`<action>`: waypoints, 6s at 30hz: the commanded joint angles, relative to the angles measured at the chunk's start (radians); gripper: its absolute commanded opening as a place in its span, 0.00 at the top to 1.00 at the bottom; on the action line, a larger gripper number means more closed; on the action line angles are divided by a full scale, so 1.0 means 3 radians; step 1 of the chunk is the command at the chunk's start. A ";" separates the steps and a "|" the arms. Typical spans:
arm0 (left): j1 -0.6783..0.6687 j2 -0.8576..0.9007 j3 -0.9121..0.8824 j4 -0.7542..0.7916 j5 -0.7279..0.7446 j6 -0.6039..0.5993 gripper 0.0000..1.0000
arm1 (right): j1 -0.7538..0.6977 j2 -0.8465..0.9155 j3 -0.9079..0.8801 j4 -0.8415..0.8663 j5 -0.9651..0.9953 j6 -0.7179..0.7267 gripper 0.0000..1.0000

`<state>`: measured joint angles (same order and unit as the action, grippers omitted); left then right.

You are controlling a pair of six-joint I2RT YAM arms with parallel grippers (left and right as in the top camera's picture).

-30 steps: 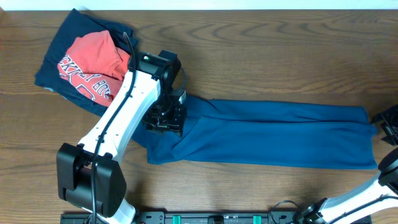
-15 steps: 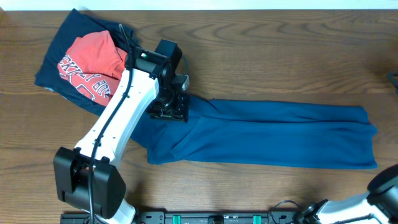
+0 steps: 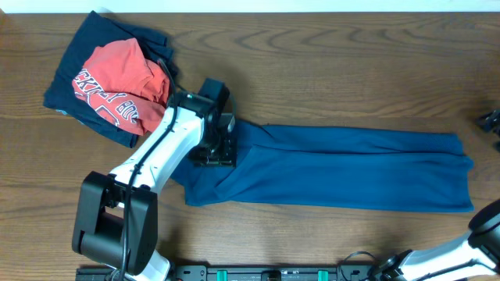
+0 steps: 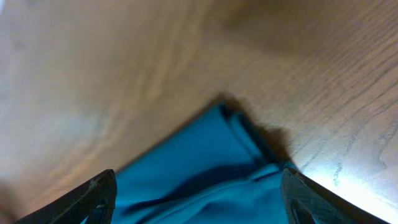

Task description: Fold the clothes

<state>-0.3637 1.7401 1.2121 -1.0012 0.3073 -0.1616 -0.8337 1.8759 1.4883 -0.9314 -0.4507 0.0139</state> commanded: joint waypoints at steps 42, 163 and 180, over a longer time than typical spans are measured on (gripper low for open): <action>-0.0005 -0.0047 -0.0125 0.0301 -0.0031 -0.0055 0.37 | -0.0060 0.0551 0.0398 -0.0474 0.0502 -0.0659 0.99; -0.0005 -0.0053 -0.0120 0.0278 -0.0006 -0.0120 0.36 | 0.1378 -0.0603 -0.2080 0.1900 -0.0767 0.1386 0.91; -0.0005 -0.0053 -0.0120 0.0278 -0.0008 -0.0118 0.36 | 0.0936 -0.0994 -0.1942 0.1661 -0.1203 0.1251 0.51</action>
<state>-0.3637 1.7401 1.1728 -0.9154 0.3077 -0.1871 -0.5285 1.6527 0.8795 -0.3817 -0.7513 0.4618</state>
